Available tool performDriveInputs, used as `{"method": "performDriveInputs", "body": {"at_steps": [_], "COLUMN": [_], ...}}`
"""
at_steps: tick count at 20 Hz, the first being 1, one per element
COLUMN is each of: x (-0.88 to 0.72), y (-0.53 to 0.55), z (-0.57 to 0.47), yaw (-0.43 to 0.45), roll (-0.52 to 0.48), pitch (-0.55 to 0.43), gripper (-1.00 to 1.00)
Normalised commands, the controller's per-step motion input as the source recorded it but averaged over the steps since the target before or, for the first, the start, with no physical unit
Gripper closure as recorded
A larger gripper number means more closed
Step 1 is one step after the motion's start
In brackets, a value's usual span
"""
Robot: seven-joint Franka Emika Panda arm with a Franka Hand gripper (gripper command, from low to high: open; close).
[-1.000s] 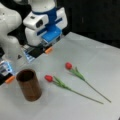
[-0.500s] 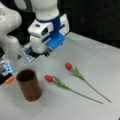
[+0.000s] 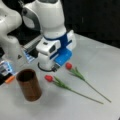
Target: Flower insertion into a vase
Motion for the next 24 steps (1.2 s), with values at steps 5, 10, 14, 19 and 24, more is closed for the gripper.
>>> {"method": "performDriveInputs", "body": {"at_steps": [5, 10, 14, 19, 24], "x": [0.47, 0.24, 0.1, 0.05, 0.0], "y": [-0.08, -0.04, -0.01, 0.02, 0.0], "z": [-0.28, -0.24, -0.08, -0.1, -0.16], "yaw": [0.153, 0.146, 0.142, 0.162, 0.212], "roll": [-0.116, -0.084, -0.063, -0.086, -0.107], "pitch": [0.098, 0.094, 0.055, 0.082, 0.073], "gripper": [-1.0, -1.0, -1.0, -1.0, -1.0]}}
